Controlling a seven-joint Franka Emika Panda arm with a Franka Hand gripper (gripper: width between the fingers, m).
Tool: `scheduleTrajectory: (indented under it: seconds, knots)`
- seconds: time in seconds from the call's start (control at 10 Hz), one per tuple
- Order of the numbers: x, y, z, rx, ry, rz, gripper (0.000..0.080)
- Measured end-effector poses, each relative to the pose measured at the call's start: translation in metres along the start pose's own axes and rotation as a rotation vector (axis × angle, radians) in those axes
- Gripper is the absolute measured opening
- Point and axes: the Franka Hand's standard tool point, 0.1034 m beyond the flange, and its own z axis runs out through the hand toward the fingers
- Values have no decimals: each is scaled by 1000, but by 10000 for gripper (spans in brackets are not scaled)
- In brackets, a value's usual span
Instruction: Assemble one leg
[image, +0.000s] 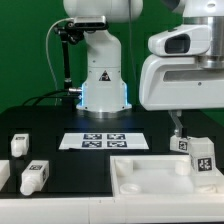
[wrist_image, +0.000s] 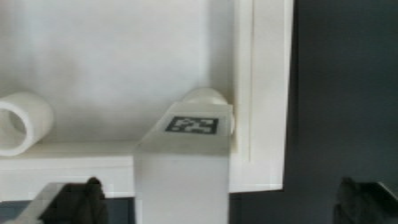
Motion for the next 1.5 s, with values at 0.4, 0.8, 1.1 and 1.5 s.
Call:
scheduleTrajectory:
  seconds: [0.4, 0.8, 1.1, 1.5]
  knots:
    - [0, -8, 29, 1, 15, 58, 649]
    - [0, -7, 29, 1, 14, 154, 287]
    - [0, -7, 29, 3, 14, 335, 288]
    - [0, -10, 31, 16, 9, 841, 288]
